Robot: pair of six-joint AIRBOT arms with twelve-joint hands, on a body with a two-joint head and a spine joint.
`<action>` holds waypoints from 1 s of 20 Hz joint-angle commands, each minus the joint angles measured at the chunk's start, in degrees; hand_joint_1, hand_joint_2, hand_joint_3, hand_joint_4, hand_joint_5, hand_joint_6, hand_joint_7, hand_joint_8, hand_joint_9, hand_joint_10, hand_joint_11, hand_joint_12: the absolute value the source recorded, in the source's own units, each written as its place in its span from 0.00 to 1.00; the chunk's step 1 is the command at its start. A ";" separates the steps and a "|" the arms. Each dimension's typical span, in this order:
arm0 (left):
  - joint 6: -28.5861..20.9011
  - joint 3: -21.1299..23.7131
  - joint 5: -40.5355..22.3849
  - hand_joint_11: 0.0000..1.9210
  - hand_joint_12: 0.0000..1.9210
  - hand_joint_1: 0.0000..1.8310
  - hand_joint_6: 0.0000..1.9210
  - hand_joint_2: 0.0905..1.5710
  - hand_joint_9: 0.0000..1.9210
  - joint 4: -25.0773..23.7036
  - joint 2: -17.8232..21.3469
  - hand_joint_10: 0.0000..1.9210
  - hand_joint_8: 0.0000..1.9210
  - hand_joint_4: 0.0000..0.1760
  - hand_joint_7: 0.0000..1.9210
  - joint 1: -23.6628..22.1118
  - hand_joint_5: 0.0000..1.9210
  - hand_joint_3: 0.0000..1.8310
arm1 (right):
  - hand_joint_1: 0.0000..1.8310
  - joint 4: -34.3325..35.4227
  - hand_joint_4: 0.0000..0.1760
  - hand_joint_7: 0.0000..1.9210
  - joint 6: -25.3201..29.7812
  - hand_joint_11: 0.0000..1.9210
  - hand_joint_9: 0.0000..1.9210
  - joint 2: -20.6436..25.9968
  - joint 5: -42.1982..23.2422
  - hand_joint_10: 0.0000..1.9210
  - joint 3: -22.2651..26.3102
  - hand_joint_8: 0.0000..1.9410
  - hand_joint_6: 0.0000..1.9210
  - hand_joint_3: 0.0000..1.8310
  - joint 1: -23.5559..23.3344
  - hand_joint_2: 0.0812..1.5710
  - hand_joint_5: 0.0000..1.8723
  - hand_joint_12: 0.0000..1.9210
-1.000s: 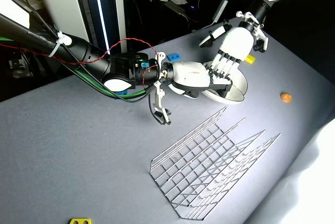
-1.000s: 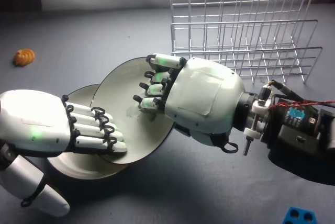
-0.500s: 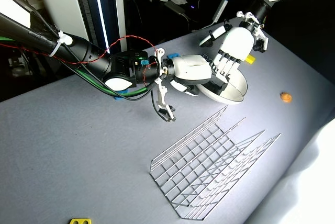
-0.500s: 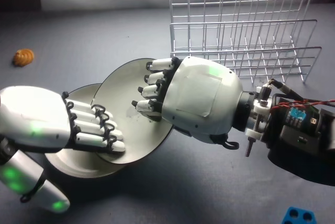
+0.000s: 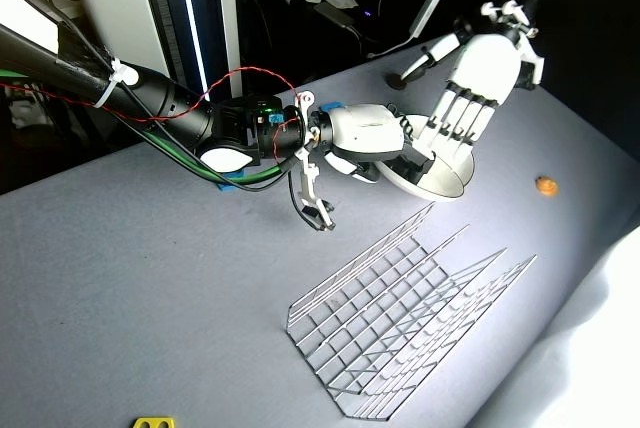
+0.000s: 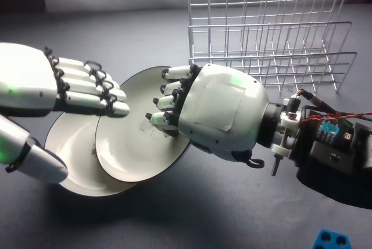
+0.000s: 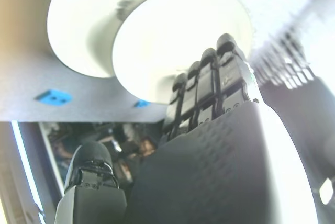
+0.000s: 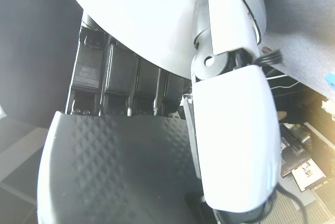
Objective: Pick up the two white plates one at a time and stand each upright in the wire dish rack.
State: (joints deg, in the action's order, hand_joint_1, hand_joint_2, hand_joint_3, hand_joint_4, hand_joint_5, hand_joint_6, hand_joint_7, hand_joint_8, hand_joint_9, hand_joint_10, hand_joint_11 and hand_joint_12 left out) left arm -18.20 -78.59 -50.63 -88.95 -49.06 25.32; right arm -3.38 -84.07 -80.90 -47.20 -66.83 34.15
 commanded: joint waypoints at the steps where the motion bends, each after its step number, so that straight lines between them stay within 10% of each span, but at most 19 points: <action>1: -0.64 -0.48 -2.43 0.00 0.04 0.00 0.00 0.68 0.00 3.68 0.79 0.00 0.00 0.00 0.00 -0.84 0.01 0.00 | 0.75 0.24 0.00 0.50 -0.11 0.30 0.45 0.15 -5.59 0.63 0.38 0.52 0.61 0.00 -0.71 0.71 0.46 0.68; 20: -4.79 -5.17 -6.38 0.00 0.09 0.00 0.00 0.67 0.01 -2.45 3.77 0.00 0.00 0.00 0.02 -5.10 0.02 0.00 | 0.75 6.41 0.00 0.49 0.82 0.31 0.45 9.87 -0.11 0.63 15.61 0.53 0.61 0.00 -11.54 0.71 0.46 0.68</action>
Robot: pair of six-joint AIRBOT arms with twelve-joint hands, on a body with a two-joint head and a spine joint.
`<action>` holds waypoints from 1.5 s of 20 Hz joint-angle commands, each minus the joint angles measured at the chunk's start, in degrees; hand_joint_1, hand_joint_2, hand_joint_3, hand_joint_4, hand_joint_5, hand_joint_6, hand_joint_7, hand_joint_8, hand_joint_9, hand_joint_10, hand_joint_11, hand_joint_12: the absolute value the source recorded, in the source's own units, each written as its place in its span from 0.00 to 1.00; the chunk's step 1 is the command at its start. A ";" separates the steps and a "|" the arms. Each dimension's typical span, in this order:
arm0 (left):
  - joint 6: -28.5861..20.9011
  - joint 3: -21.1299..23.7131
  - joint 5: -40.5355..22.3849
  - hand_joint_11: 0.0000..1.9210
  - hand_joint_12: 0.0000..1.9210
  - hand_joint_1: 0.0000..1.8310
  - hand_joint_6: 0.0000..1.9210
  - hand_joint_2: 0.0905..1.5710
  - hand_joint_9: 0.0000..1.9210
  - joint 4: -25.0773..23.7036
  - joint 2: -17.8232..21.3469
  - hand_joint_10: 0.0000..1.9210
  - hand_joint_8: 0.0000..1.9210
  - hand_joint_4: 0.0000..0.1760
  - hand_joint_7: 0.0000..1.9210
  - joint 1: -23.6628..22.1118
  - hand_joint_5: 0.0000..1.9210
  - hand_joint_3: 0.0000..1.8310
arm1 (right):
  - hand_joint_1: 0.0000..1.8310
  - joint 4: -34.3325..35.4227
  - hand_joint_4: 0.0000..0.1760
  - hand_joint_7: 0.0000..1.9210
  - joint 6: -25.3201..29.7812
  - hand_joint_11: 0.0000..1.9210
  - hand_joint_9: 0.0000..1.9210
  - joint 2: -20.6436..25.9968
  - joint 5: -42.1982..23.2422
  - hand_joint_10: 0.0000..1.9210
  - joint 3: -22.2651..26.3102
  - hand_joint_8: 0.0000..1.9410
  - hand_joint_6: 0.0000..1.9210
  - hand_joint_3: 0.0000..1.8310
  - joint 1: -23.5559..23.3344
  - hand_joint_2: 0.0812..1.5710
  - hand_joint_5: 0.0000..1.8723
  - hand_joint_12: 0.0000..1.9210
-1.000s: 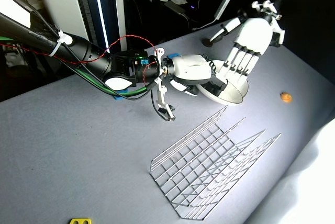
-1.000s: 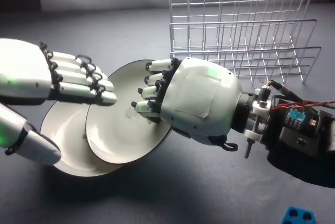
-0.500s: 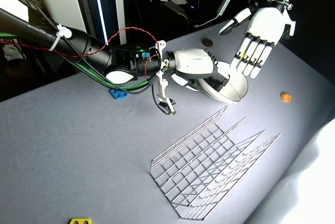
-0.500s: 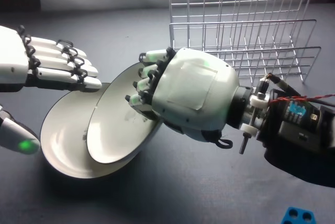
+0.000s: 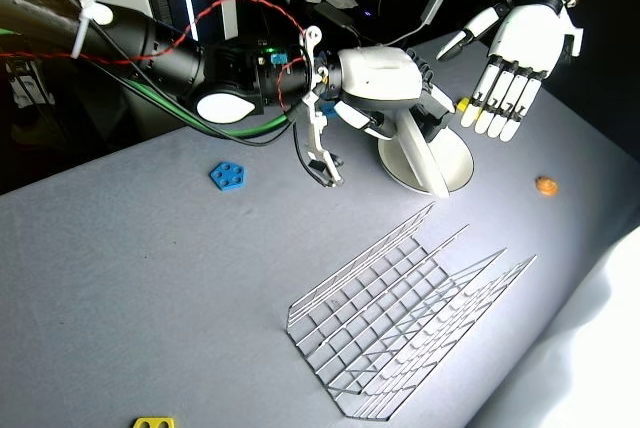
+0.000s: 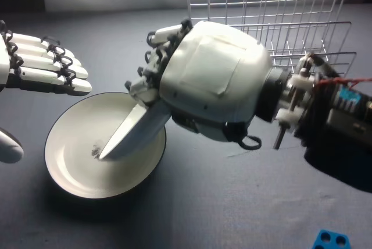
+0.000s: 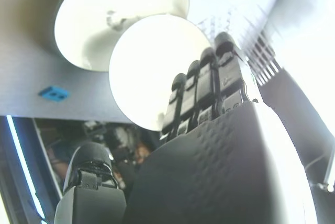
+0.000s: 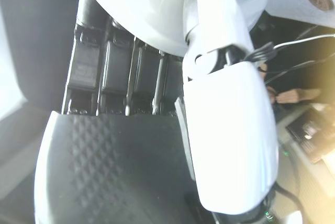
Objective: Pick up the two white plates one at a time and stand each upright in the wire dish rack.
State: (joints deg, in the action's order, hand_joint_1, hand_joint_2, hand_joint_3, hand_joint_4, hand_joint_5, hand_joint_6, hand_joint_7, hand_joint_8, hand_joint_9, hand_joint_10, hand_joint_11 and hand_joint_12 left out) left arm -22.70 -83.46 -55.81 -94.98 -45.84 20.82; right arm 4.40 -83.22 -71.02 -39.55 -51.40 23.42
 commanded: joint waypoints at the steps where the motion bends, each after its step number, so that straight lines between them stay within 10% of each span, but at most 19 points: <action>1: -0.37 -0.29 -1.20 0.00 0.07 0.00 0.00 0.67 0.01 3.17 0.59 0.00 0.00 0.00 0.01 -0.60 0.02 0.00 | 0.75 -0.16 0.00 0.50 -0.03 0.31 0.44 0.65 -6.93 0.64 1.01 0.52 0.61 0.00 -1.54 0.71 0.46 0.68; 17: -1.77 -1.49 -0.93 0.00 0.04 0.00 0.00 0.67 0.00 0.61 0.09 0.00 0.00 0.00 0.01 -0.54 0.01 0.00 | 0.74 27.65 0.00 0.50 0.81 0.31 0.44 13.48 9.77 0.65 12.23 0.51 0.63 0.00 -19.54 0.71 0.45 0.69; 30: -1.88 -2.14 -0.26 0.00 0.07 0.00 0.00 0.68 0.01 -1.32 -0.48 0.00 0.00 0.00 0.01 -0.89 0.02 0.00 | 0.75 39.34 0.00 0.52 6.29 0.33 0.46 19.21 12.35 0.62 9.71 0.48 0.59 0.00 -25.03 0.70 0.47 0.67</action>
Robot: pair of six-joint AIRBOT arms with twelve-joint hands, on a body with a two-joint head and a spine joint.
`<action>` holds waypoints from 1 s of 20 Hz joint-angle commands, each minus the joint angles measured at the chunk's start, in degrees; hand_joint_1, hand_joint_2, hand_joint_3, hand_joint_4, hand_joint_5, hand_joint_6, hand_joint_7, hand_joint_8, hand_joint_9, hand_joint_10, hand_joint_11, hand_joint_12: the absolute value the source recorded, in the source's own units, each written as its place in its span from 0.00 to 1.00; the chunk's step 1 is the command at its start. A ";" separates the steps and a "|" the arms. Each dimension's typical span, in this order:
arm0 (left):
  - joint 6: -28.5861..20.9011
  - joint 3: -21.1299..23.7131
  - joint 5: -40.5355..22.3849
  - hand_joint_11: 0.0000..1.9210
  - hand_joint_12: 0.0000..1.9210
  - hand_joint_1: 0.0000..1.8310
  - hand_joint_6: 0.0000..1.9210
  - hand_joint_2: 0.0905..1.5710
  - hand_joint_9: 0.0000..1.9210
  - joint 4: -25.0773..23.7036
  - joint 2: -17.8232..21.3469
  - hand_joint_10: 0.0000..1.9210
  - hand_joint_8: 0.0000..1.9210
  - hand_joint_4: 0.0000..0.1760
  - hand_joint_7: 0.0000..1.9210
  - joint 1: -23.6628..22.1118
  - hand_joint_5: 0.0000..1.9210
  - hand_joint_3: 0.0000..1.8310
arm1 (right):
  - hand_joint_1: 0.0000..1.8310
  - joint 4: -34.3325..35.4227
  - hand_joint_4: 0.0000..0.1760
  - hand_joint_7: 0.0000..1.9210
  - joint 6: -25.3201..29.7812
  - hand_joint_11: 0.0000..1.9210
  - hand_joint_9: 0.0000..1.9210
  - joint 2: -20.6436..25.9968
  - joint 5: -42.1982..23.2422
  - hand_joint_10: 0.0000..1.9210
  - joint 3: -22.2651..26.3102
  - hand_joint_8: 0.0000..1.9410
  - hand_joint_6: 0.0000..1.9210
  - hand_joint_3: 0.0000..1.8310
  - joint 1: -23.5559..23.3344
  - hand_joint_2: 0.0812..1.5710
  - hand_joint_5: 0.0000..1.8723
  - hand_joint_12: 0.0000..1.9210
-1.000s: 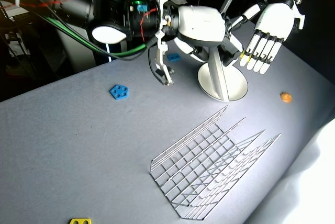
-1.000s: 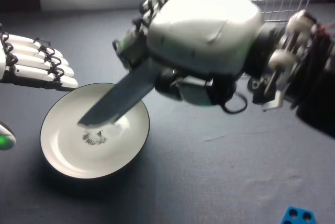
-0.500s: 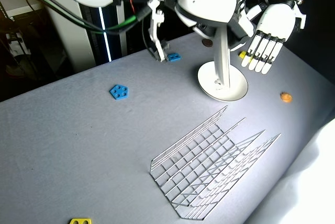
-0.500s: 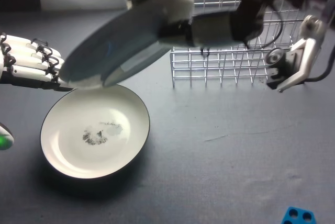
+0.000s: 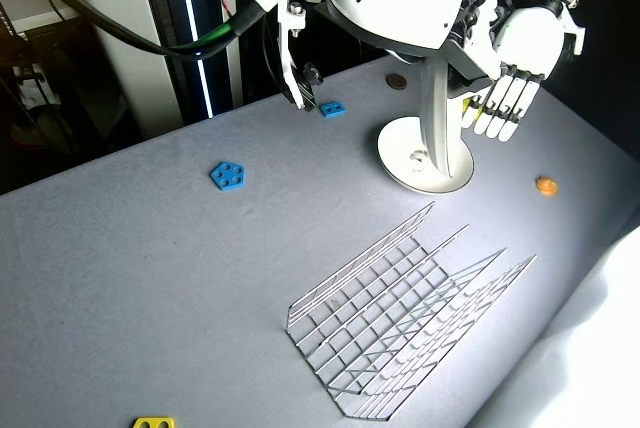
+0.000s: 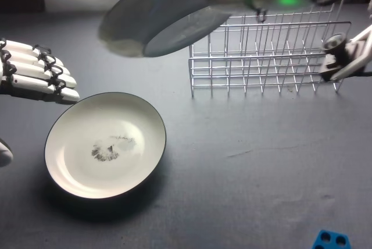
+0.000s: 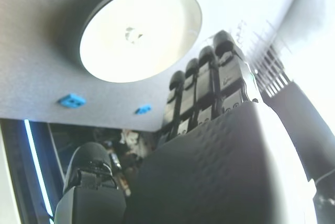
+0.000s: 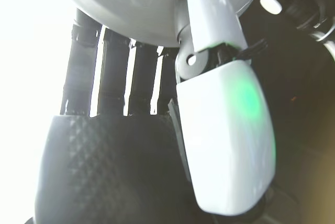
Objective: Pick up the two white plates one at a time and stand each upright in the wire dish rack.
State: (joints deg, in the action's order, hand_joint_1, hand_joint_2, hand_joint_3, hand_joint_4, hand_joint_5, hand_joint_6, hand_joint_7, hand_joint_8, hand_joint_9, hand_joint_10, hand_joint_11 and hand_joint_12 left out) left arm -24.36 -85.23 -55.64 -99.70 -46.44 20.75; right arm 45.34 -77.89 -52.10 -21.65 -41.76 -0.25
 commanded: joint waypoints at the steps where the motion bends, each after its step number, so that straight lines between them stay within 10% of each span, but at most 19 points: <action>1: -0.19 -0.37 -0.29 0.00 0.08 0.00 0.00 0.68 0.01 3.28 0.05 0.00 0.00 0.00 0.02 -0.83 0.02 0.00 | 0.75 -1.60 0.00 0.51 1.96 0.32 0.45 0.54 -4.80 0.64 -0.49 0.51 0.61 0.00 -1.46 0.71 0.46 0.68; 20: 4.12 2.24 4.58 0.00 0.10 0.00 0.00 0.68 0.02 5.19 -0.99 0.00 0.00 0.00 0.02 5.70 0.02 0.00 | 0.75 -1.58 0.00 0.50 14.80 0.31 0.44 4.47 -0.78 0.64 -7.85 0.53 0.60 0.00 -0.21 0.71 0.46 0.69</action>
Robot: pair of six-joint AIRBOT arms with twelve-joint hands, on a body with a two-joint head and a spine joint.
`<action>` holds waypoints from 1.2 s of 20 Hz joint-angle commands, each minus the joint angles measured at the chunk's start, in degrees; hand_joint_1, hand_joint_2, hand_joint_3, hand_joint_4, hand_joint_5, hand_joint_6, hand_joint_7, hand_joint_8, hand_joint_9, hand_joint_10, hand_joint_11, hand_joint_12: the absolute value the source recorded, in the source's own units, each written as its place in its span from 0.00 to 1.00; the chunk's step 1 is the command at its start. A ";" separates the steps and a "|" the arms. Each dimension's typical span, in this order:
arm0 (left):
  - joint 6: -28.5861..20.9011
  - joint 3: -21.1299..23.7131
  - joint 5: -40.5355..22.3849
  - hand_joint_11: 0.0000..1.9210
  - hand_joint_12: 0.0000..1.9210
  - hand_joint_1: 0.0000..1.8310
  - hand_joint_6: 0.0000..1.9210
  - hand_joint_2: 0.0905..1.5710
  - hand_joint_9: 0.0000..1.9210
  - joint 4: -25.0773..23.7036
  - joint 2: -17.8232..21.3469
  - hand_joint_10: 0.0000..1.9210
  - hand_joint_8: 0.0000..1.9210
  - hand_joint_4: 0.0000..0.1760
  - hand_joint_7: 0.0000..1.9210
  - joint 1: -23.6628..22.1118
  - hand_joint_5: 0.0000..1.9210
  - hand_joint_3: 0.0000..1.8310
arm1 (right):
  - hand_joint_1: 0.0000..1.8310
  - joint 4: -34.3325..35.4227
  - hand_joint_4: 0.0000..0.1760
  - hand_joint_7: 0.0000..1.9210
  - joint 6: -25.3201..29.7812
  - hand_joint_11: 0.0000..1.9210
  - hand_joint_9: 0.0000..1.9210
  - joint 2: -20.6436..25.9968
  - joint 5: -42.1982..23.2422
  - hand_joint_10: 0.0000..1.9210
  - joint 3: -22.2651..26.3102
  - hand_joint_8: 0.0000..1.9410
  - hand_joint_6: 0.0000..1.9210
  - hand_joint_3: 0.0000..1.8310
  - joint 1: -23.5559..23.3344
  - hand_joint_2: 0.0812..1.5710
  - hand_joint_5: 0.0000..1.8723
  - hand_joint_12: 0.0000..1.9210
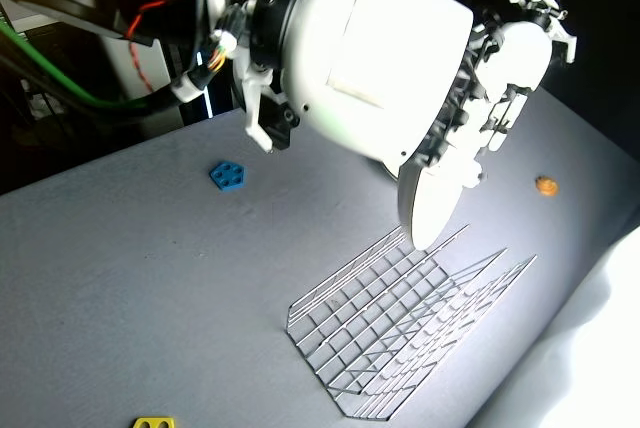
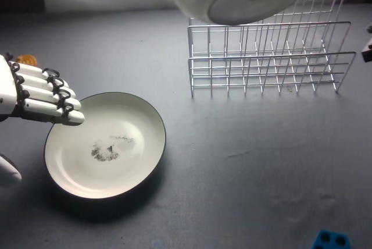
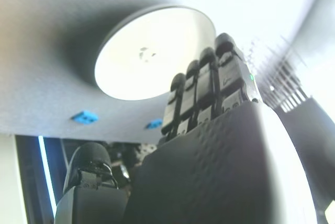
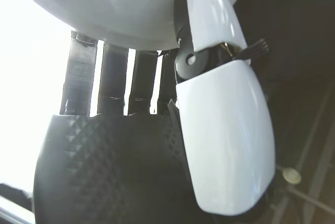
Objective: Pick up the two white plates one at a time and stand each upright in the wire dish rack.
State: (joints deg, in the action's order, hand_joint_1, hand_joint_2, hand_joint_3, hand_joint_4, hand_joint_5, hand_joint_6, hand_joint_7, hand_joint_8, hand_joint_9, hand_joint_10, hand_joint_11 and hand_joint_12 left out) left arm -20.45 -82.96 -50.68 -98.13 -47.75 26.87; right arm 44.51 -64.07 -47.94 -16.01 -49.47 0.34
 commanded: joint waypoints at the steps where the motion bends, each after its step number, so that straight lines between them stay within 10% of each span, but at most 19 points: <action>1: 0.57 -0.03 -0.13 0.00 0.09 0.00 0.00 0.68 0.02 4.00 0.19 0.00 0.00 0.00 0.02 0.19 0.03 0.00 | 0.74 -0.75 0.00 0.49 0.90 0.31 0.44 0.55 -6.50 0.65 -0.29 0.54 0.61 0.00 -0.80 0.71 0.46 0.69; 24: 4.75 0.02 3.31 0.00 0.08 0.00 0.00 0.68 0.02 12.03 -1.32 0.00 0.00 0.00 0.03 6.65 0.03 0.00 | 0.75 4.81 0.00 0.51 4.39 0.32 0.46 1.97 2.82 0.64 -8.99 0.50 0.60 0.00 -1.52 0.71 0.46 0.68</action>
State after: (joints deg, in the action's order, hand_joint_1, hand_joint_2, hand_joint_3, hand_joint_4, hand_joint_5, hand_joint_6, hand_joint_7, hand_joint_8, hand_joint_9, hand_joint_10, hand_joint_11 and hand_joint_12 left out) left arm -15.49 -82.89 -46.54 -89.30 -49.15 33.76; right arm 49.10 -60.84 -46.28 -8.21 -58.39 0.14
